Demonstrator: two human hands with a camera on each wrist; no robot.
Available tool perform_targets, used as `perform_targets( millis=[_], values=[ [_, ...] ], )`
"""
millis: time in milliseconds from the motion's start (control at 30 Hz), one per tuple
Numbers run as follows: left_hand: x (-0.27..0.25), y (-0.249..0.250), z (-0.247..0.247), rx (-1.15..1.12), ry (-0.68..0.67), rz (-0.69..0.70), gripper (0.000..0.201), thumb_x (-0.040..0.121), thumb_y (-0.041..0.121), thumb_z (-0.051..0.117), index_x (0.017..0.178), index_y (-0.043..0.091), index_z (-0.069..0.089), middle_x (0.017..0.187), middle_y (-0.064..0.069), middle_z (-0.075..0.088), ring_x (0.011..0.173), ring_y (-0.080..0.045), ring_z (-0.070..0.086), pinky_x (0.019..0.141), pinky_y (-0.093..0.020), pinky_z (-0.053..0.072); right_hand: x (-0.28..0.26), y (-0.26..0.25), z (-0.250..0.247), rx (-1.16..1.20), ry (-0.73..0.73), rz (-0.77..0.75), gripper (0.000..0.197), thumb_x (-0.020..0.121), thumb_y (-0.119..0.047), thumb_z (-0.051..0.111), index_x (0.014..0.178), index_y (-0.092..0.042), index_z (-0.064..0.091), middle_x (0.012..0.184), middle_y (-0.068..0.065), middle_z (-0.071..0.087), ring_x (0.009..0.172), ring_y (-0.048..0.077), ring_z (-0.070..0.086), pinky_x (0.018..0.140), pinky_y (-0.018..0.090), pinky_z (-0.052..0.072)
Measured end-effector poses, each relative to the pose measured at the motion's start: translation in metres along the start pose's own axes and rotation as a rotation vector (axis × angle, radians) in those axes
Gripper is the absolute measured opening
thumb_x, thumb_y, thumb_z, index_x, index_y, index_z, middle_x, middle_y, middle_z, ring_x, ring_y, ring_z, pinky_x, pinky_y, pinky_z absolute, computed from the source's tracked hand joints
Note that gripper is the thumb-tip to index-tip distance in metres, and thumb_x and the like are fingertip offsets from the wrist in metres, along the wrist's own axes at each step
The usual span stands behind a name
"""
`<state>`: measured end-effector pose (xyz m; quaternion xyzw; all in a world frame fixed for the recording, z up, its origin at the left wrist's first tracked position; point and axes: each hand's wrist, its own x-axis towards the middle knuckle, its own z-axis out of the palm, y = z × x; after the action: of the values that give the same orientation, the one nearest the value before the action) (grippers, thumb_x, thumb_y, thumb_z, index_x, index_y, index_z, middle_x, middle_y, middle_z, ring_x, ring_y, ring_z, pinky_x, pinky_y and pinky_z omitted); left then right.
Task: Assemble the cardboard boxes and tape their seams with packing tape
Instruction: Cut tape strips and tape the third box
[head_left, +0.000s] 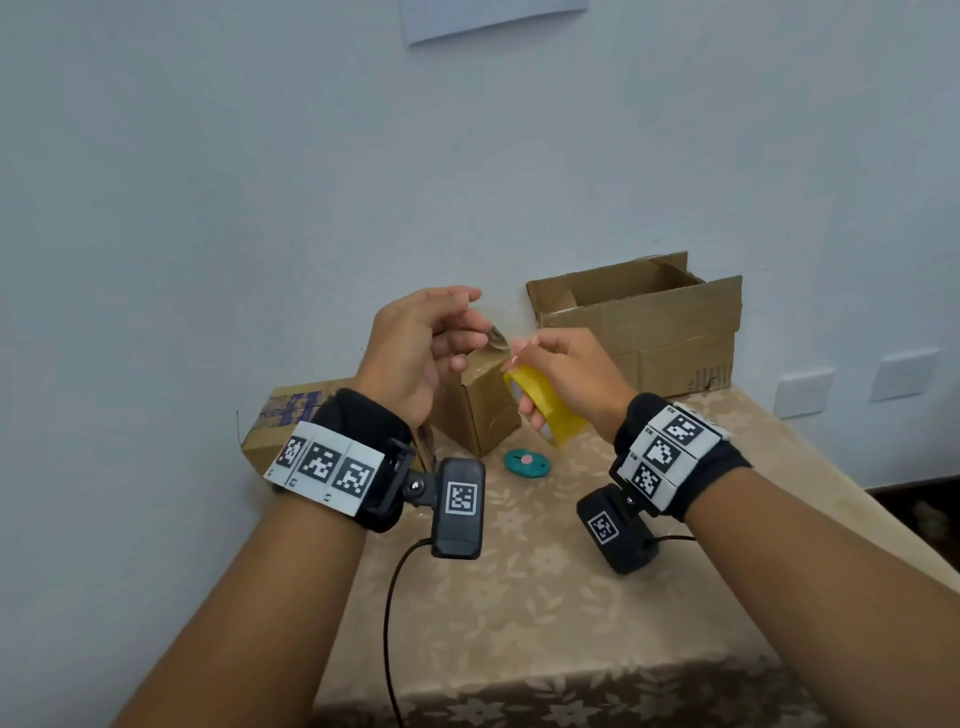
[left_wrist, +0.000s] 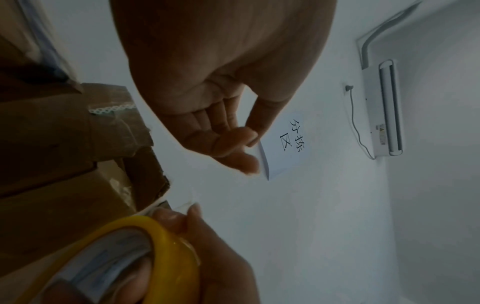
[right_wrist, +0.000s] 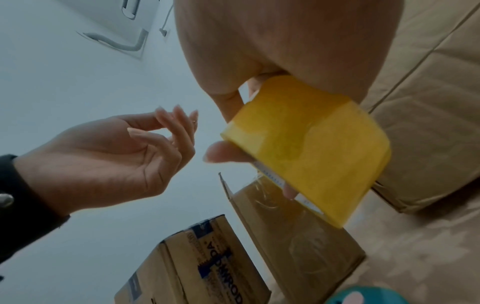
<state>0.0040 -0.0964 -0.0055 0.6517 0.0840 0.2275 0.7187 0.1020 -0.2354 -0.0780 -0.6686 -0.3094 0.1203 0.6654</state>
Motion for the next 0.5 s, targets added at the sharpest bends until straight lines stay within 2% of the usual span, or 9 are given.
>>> perform_targets(
  millis=[67, 133, 233, 333, 433, 500],
  values=[
    [-0.001, -0.001, 0.001, -0.01, -0.016, -0.041, 0.023, 0.1, 0.023, 0.058, 0.108, 0.005, 0.07, 0.08, -0.006, 0.075, 0.063, -0.013, 0.068, 0.049, -0.019, 0.045, 0.0, -0.003, 0.001, 0.007, -0.012, 0.002, 0.037, 0.107, -0.03, 0.054, 0.095, 0.002, 0.066, 0.061, 0.021, 0.064, 0.044, 0.029, 0.059, 0.046, 0.029, 0.05],
    [-0.002, -0.003, 0.002, -0.021, -0.017, -0.057, 0.028, 0.1, 0.028, 0.057, 0.11, 0.006, 0.07, 0.09, -0.007, 0.078, 0.071, -0.015, 0.073, 0.052, -0.02, 0.049, -0.001, -0.005, 0.002, 0.018, -0.021, 0.004, 0.036, 0.107, -0.03, 0.056, 0.095, 0.002, 0.066, 0.062, 0.022, 0.064, 0.044, 0.029, 0.058, 0.046, 0.029, 0.05],
    [0.0, -0.006, 0.001, -0.01, 0.043, 0.027, 0.024, 0.098, 0.011, 0.059, 0.118, 0.003, 0.068, 0.103, -0.009, 0.077, 0.084, -0.02, 0.076, 0.057, -0.023, 0.056, -0.002, -0.006, 0.002, 0.032, -0.032, 0.008, 0.036, 0.106, -0.027, 0.056, 0.097, 0.007, 0.065, 0.063, 0.025, 0.063, 0.044, 0.029, 0.057, 0.047, 0.03, 0.049],
    [0.003, -0.01, -0.002, 0.062, 0.097, 0.109, 0.029, 0.094, -0.004, 0.06, 0.121, 0.005, 0.066, 0.116, -0.011, 0.073, 0.096, -0.024, 0.076, 0.065, -0.027, 0.061, -0.002, -0.008, 0.001, 0.042, -0.039, 0.005, 0.038, 0.106, -0.027, 0.056, 0.1, 0.01, 0.063, 0.065, 0.025, 0.063, 0.045, 0.029, 0.057, 0.048, 0.03, 0.049],
    [0.006, -0.016, -0.005, 0.223, 0.101, 0.192, 0.042, 0.088, -0.006, 0.067, 0.125, 0.012, 0.065, 0.123, -0.013, 0.065, 0.096, -0.019, 0.071, 0.069, -0.031, 0.063, -0.003, -0.011, 0.002, 0.074, -0.041, -0.012, 0.044, 0.106, -0.037, 0.055, 0.096, 0.005, 0.064, 0.064, 0.025, 0.062, 0.044, 0.028, 0.056, 0.047, 0.029, 0.048],
    [0.005, -0.018, -0.004, 0.354, 0.034, 0.284, 0.049, 0.081, 0.0, 0.072, 0.126, 0.018, 0.065, 0.124, -0.01, 0.062, 0.098, -0.017, 0.068, 0.074, -0.032, 0.063, -0.003, -0.014, 0.003, 0.087, -0.033, -0.021, 0.048, 0.105, -0.044, 0.055, 0.093, 0.001, 0.064, 0.064, 0.025, 0.062, 0.044, 0.028, 0.056, 0.047, 0.029, 0.048]
  ],
)
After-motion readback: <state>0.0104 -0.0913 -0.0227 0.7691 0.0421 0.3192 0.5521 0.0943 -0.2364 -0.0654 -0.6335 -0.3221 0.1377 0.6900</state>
